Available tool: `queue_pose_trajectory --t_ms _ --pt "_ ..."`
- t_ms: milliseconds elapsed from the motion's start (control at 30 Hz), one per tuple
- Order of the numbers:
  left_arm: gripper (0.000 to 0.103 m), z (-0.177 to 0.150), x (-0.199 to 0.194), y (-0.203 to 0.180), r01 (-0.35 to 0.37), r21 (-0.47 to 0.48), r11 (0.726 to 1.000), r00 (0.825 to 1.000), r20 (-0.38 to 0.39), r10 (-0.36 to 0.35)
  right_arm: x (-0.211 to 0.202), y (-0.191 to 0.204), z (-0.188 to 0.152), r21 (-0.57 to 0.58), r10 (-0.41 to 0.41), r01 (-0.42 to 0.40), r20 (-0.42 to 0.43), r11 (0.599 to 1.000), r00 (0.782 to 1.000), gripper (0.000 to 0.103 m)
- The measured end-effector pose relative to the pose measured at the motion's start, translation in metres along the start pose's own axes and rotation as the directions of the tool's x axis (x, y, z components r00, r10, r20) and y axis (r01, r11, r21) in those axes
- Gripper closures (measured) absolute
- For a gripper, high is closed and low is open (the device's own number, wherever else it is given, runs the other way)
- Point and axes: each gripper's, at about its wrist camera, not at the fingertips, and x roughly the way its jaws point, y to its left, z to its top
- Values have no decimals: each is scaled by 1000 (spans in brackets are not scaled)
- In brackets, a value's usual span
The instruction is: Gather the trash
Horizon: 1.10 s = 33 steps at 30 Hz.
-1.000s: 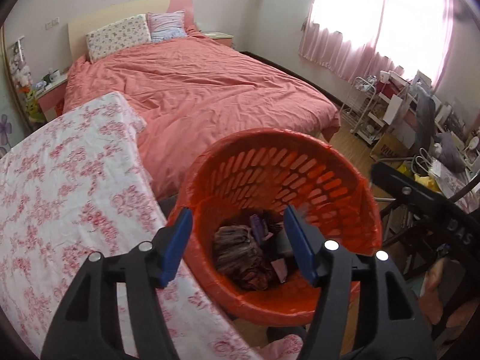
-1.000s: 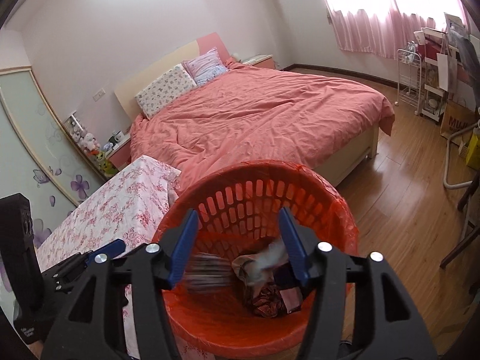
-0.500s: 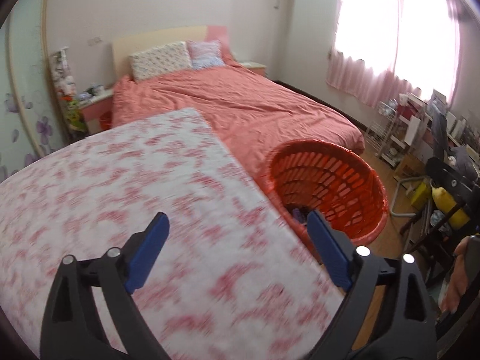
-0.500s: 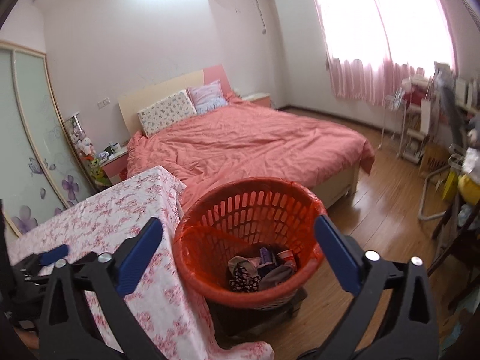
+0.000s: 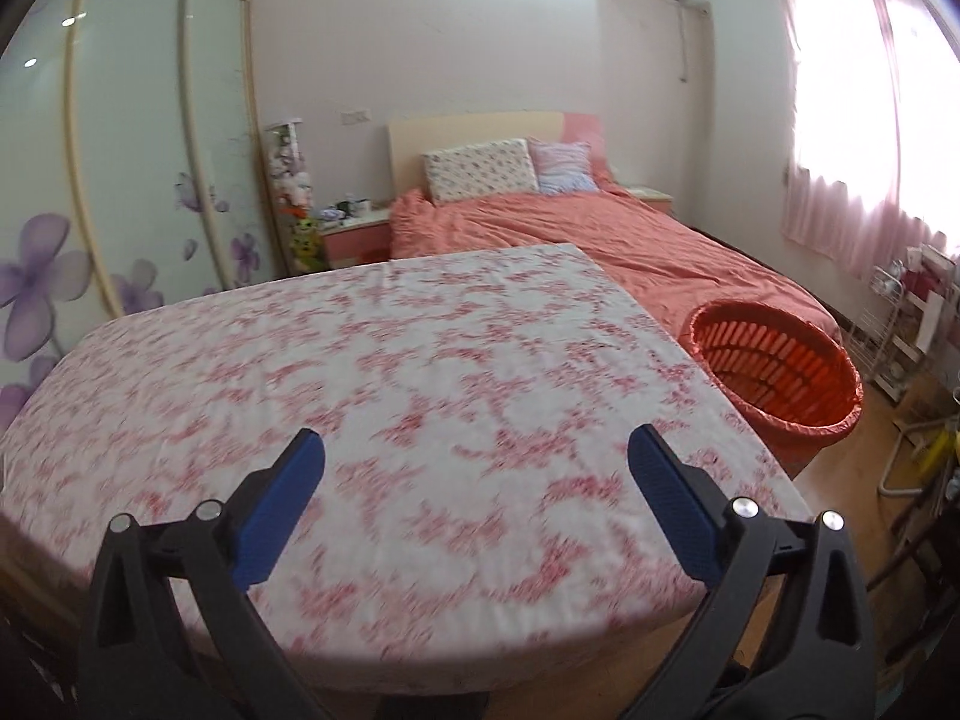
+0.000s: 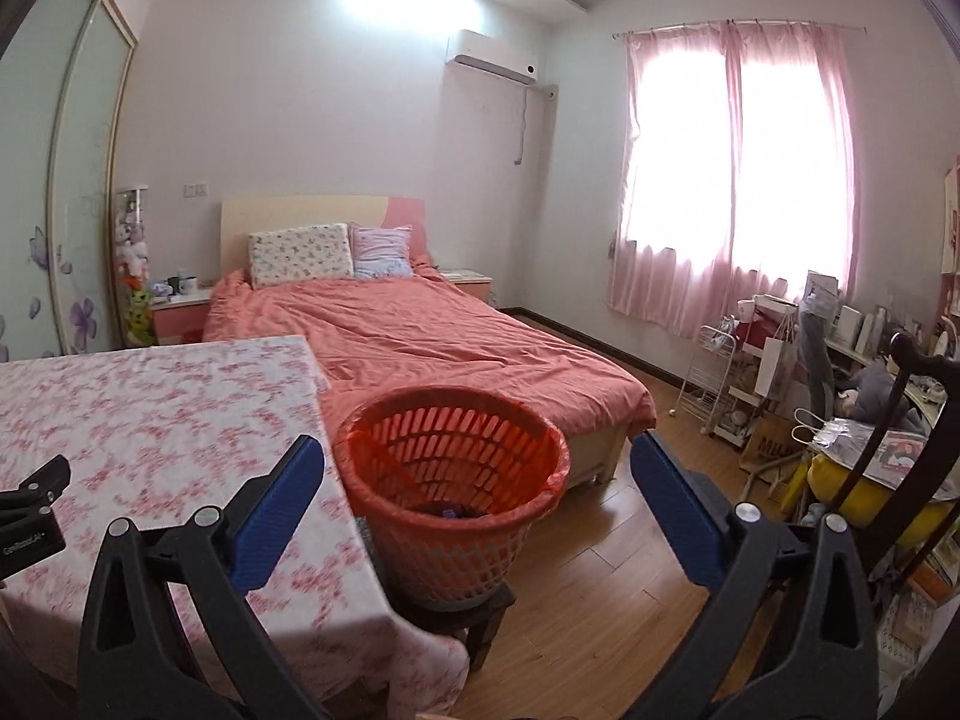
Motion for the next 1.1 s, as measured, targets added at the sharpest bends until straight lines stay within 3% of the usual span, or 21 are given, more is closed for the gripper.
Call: queue_pose_trajectory --t_ms 100,233,433,900,1100 --pt "4 -12 -16 10 -2 -42 999 1000 18 3 -9 6 -8 21 31 -30 -20 999 999 2" --pt "4 -23 -31 15 1 -75 997 1000 23 0 -17 15 -12 18 14 -13 -18 1000 1000 2" --pt "4 -34 -48 15 -23 -59 998 998 55 26 -19 21 -17 37 27 -25 -68 999 997 2" --pt "4 -41 -48 17 -18 -91 996 1000 -5 18 -20 22 -28 64 38 -26 -182 998 983 2" --pt "4 -38 -48 16 -4 -104 995 1000 -5 3 -21 21 -27 75 52 -39 -188 996 981 2"
